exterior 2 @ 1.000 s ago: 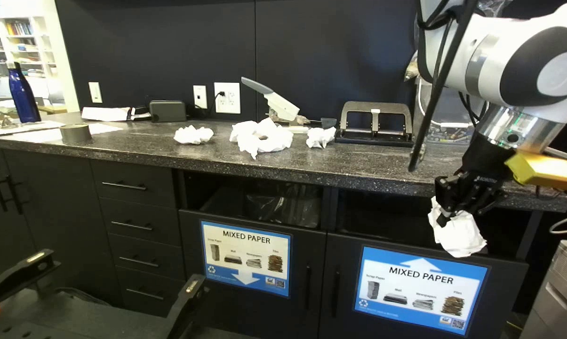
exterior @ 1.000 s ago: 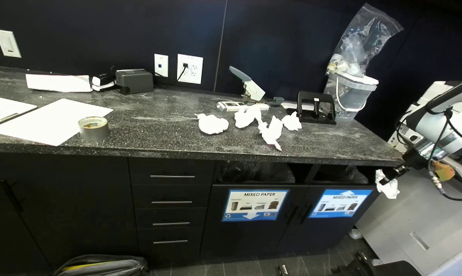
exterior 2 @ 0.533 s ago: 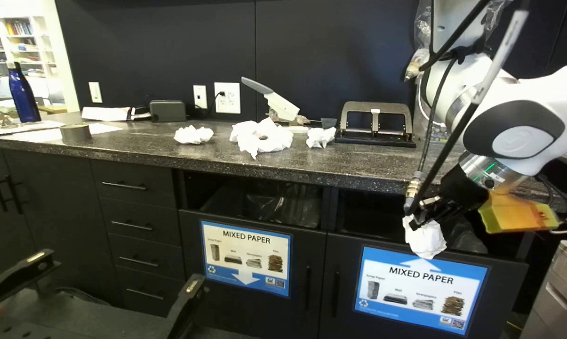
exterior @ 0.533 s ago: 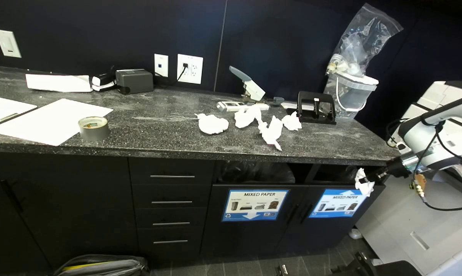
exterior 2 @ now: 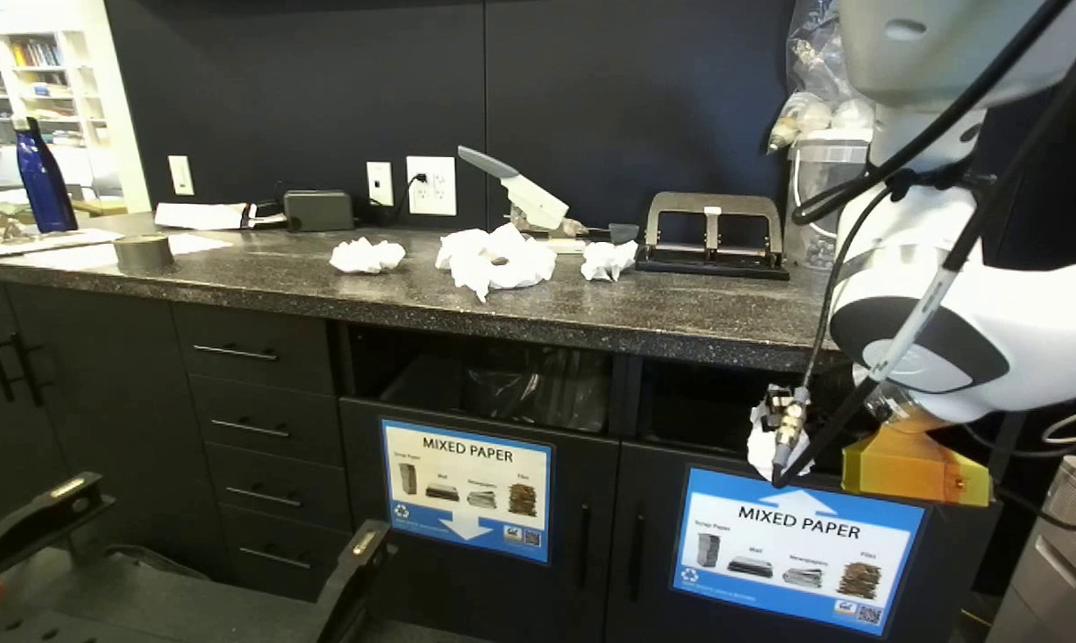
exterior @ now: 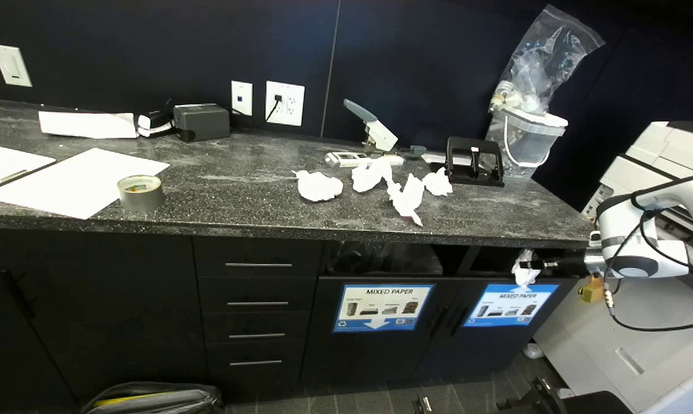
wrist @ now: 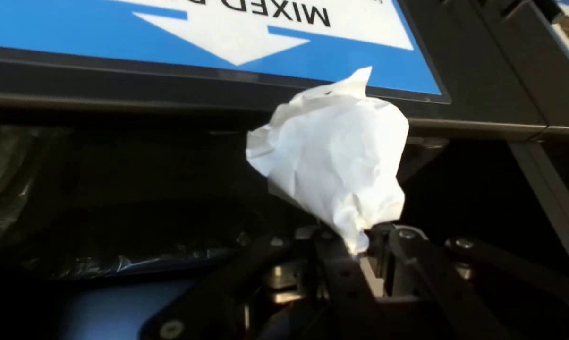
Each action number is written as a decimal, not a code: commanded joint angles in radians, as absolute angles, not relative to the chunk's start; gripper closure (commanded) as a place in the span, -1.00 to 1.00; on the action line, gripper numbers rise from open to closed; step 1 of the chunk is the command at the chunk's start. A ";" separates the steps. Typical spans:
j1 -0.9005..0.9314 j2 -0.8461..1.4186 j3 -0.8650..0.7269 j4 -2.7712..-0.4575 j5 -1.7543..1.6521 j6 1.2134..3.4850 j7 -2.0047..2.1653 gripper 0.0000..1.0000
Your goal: Put the papers in the first bin
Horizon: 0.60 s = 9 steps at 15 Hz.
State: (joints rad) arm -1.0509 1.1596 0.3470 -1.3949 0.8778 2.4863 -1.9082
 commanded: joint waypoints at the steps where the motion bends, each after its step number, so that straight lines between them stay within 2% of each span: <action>1: -1.105 1.274 0.434 -1.283 1.016 2.502 -2.002 0.66; 9: -1.147 1.451 0.541 -1.124 1.134 2.393 -2.127 0.66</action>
